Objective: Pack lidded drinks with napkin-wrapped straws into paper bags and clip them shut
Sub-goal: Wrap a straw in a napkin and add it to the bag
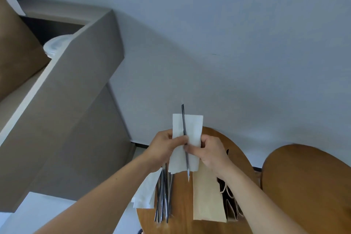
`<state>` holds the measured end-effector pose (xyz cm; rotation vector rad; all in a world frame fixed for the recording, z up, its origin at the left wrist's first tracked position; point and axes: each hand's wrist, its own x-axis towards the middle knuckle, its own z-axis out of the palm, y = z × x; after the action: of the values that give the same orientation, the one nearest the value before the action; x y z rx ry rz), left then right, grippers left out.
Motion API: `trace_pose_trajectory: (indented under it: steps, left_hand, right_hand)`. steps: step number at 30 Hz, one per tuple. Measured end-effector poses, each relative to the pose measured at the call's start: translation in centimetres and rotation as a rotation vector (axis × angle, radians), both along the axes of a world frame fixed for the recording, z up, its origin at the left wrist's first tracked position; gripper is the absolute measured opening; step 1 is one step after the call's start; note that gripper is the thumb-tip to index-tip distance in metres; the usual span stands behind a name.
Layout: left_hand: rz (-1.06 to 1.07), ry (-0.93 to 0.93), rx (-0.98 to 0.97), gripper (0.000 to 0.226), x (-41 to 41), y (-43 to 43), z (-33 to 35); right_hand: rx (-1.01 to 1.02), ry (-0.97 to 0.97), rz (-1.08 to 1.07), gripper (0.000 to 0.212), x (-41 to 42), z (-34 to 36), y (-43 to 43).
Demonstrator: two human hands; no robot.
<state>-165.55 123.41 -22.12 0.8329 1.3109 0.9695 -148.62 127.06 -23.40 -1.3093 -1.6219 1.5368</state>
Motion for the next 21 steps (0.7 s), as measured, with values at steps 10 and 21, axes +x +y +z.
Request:
trace_pose_trajectory:
  steps: [10,21]
  left_hand:
    - [-0.302,0.564,-0.008,0.05,3.9,1.6,-3.7]
    - [-0.552,0.867,-0.341,0.048,14.6,-1.8,-9.4]
  right_hand:
    - [0.134,-0.041,-0.474,0.01,7.7,2.7,5.1]
    - [-0.083,-0.319,-0.429,0.014,7.6,-5.6,3.9]
